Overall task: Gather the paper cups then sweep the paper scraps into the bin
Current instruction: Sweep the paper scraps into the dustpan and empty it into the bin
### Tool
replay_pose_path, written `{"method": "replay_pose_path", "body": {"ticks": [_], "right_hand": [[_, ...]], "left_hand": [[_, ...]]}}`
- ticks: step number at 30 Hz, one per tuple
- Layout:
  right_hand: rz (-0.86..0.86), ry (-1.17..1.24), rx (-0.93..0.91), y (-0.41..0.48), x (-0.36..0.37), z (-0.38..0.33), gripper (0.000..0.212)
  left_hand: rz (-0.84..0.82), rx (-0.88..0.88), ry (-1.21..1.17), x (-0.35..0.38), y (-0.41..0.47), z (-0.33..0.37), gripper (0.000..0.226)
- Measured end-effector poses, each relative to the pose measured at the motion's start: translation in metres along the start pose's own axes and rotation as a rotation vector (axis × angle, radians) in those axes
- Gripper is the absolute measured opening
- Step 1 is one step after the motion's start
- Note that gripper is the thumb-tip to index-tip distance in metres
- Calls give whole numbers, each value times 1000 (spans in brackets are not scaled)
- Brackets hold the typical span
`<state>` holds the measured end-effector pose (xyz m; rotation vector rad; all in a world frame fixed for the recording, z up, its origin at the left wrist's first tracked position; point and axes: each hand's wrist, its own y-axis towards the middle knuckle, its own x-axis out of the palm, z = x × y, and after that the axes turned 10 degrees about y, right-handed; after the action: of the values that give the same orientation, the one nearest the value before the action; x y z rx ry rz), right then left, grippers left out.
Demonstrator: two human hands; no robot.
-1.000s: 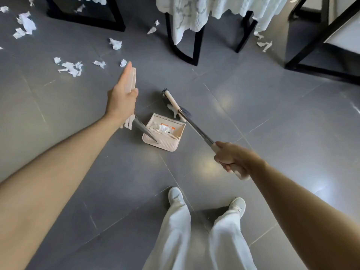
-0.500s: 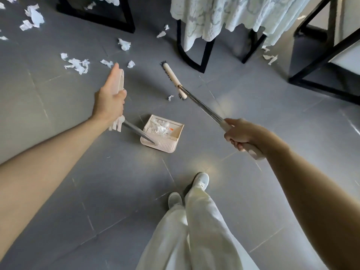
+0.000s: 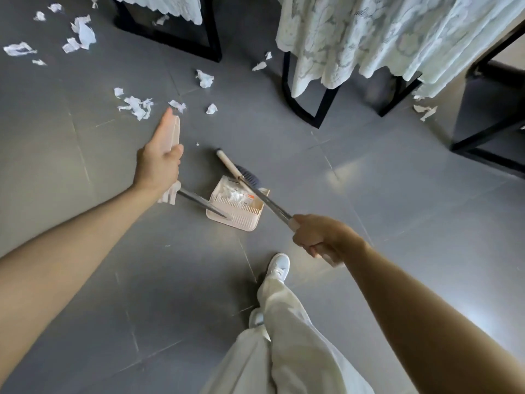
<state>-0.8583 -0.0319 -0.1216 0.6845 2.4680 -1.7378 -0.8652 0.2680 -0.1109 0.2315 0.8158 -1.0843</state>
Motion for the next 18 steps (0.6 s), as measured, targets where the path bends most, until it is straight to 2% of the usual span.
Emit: {"method": "replay_pose_path", "body": {"ticks": [2,6,12,18], "right_hand": [[-66,35,28,-12,-27,-2,32],[-100,313,79,-28,-83,-14,45],[63,389,-18,-9,-110,-56,47],[232,511,20,20,-117,-63,40]], "left_hand": [[-7,-16,-26,-4,15,4,70],[-44,7,-22,-12,35,11,72],[-30,23,-36,-28,79,20,71],[-154,205,8,-23,130,55,70]]}}
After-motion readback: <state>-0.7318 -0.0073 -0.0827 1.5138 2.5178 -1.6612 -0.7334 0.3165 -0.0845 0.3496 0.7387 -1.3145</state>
